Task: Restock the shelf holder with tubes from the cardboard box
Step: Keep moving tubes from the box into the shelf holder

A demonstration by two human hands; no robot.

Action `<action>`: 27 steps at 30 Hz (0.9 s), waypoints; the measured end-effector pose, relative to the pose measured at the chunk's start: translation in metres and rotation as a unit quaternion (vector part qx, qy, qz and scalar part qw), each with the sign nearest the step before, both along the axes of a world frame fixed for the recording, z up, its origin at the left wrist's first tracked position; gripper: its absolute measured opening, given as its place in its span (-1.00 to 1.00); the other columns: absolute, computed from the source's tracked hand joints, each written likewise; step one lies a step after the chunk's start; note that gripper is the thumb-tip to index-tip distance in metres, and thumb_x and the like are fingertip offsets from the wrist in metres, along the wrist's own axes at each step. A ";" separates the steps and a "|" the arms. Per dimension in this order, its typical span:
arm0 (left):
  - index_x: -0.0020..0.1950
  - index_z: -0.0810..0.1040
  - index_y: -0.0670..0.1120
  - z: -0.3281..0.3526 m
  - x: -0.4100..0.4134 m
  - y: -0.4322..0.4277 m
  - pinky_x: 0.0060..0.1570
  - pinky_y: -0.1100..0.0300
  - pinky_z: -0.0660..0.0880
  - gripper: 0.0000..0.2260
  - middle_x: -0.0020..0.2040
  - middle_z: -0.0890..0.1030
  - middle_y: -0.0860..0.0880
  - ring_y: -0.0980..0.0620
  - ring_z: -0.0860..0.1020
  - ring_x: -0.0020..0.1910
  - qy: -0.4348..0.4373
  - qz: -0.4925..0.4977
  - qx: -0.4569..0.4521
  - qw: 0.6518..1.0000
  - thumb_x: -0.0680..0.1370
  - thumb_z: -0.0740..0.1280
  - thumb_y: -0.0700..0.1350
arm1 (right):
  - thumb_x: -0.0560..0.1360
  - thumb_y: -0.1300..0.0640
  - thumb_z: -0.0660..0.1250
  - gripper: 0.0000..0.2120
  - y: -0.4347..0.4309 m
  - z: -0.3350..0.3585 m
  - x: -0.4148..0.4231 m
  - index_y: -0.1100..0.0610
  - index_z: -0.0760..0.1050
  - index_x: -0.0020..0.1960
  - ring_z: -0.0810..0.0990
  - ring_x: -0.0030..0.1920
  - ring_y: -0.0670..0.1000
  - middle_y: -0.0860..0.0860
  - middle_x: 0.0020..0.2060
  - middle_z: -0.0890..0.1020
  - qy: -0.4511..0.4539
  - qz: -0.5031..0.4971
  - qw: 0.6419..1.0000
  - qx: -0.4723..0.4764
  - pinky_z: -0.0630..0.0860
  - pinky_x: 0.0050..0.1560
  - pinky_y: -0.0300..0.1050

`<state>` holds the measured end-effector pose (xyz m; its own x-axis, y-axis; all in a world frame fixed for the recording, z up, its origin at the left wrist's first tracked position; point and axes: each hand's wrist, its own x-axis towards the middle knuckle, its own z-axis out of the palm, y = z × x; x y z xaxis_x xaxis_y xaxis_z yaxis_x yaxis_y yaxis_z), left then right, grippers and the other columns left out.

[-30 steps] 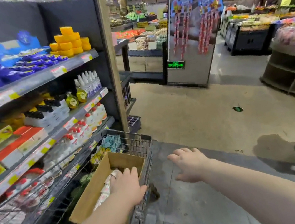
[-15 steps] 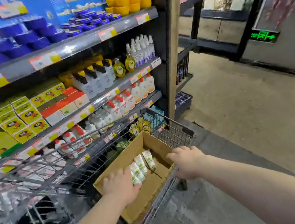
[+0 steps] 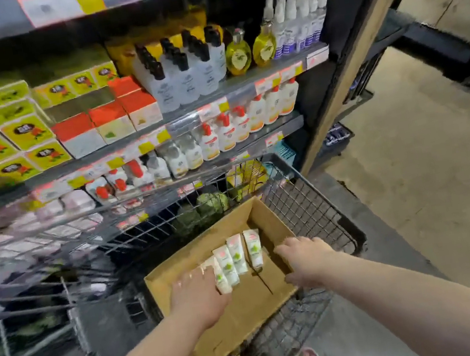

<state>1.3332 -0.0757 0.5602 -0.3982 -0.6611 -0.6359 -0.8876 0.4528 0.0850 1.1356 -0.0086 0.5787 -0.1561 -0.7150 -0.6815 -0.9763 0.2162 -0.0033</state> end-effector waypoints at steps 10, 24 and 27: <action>0.52 0.07 -0.07 -0.103 -0.027 -0.022 0.34 -0.06 0.31 -0.41 0.46 0.25 -0.10 -0.13 0.27 0.41 0.017 0.107 0.079 0.991 0.57 0.14 0.14 | 0.51 0.03 0.25 -0.50 -0.061 -0.121 -0.041 0.08 0.24 0.42 0.44 0.27 0.18 0.09 0.29 0.40 -0.062 -0.012 0.996 0.068 0.44 0.23 0.12; 0.54 0.03 -0.05 -0.270 -0.098 -0.050 0.50 -0.07 -0.04 -0.44 0.57 -0.04 -0.06 -0.14 -0.10 0.54 0.060 0.192 0.079 0.976 0.60 0.09 0.11 | 0.53 0.00 0.23 -0.55 -0.089 -0.283 -0.045 0.05 0.19 0.36 0.54 0.13 0.20 0.09 0.19 0.45 -0.138 -0.182 0.973 0.024 0.53 0.08 0.10; 0.54 -0.02 -0.07 -0.294 -0.105 -0.058 0.50 -0.08 -0.08 -0.45 0.57 -0.09 -0.07 -0.13 -0.15 0.53 0.056 0.239 0.058 0.968 0.61 0.03 0.11 | 0.53 -0.02 0.23 -0.46 -0.090 -0.299 -0.039 0.03 0.10 0.43 0.59 0.08 0.21 0.10 0.17 0.50 -0.154 -0.240 0.958 -0.035 0.55 0.04 0.16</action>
